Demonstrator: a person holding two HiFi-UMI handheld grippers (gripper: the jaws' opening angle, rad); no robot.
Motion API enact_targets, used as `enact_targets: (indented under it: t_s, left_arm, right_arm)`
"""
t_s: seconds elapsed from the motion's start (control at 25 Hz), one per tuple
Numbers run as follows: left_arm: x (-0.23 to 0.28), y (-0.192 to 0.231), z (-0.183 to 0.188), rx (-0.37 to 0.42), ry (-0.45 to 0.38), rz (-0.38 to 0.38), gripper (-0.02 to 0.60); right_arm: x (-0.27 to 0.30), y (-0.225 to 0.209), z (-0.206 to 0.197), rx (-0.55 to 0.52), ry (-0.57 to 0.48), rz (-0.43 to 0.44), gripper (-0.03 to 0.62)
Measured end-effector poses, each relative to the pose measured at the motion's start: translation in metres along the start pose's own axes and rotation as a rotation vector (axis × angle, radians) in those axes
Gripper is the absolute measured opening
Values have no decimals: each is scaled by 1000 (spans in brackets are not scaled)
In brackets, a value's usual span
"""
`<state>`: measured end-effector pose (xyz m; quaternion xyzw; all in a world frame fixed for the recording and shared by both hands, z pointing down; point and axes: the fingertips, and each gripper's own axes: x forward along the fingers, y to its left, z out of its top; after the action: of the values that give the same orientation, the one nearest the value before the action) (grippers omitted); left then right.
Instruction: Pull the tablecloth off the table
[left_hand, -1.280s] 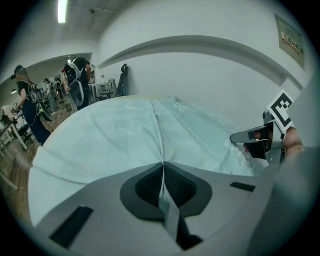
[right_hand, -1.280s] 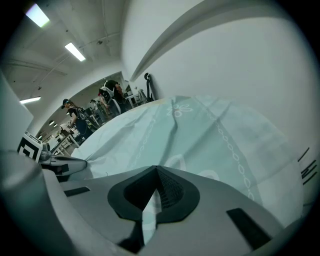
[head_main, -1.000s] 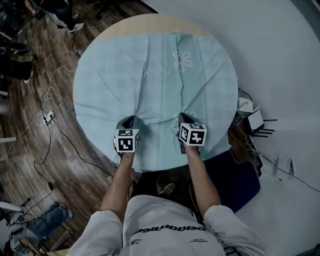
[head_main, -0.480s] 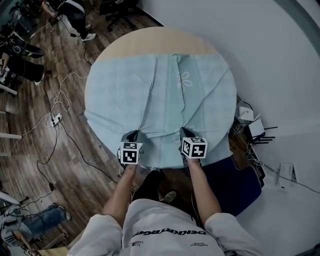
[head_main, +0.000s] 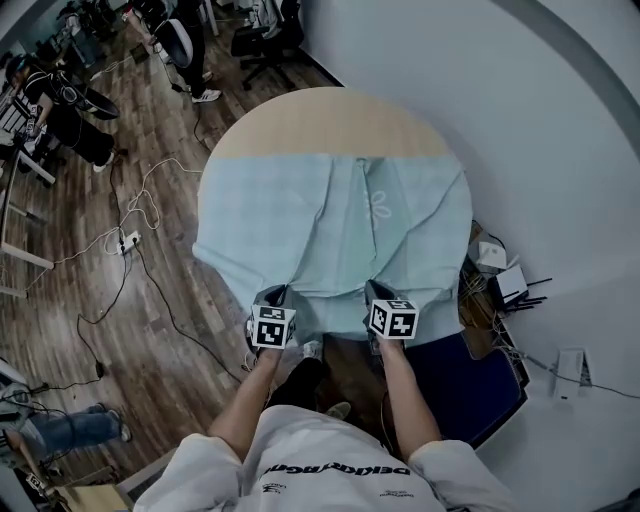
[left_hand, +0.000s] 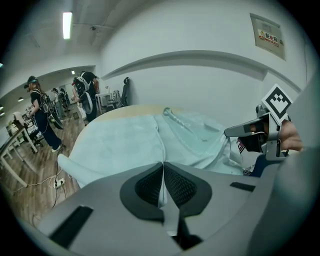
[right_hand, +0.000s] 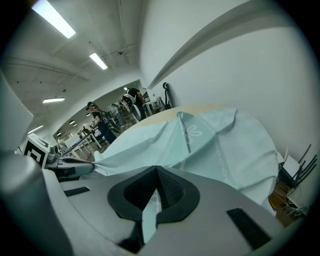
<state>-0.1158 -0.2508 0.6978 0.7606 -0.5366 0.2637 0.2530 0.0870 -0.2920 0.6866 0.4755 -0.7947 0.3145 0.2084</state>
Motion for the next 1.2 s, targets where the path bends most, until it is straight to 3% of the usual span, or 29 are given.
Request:
enact_targets:
  t_s: [0.2,0.36,0.6,1.2]
  left_arm:
    - [-28,-3,-7,22,-57,24,18]
    - [-50,-7,-8,-4,-118,29,18]
    - [-89,-13,-19,1,-155,62,18]
    - [-184,-60,-22,23,-250,49,18]
  right_arm:
    - [-27,19,-10,-17,-23,6,32]
    - [-49,37,-10,-21,-63,27,32]
    - [-84,60,-24,-48,-86,53,32]
    - [-156,110,-63,-117,-146,144,32]
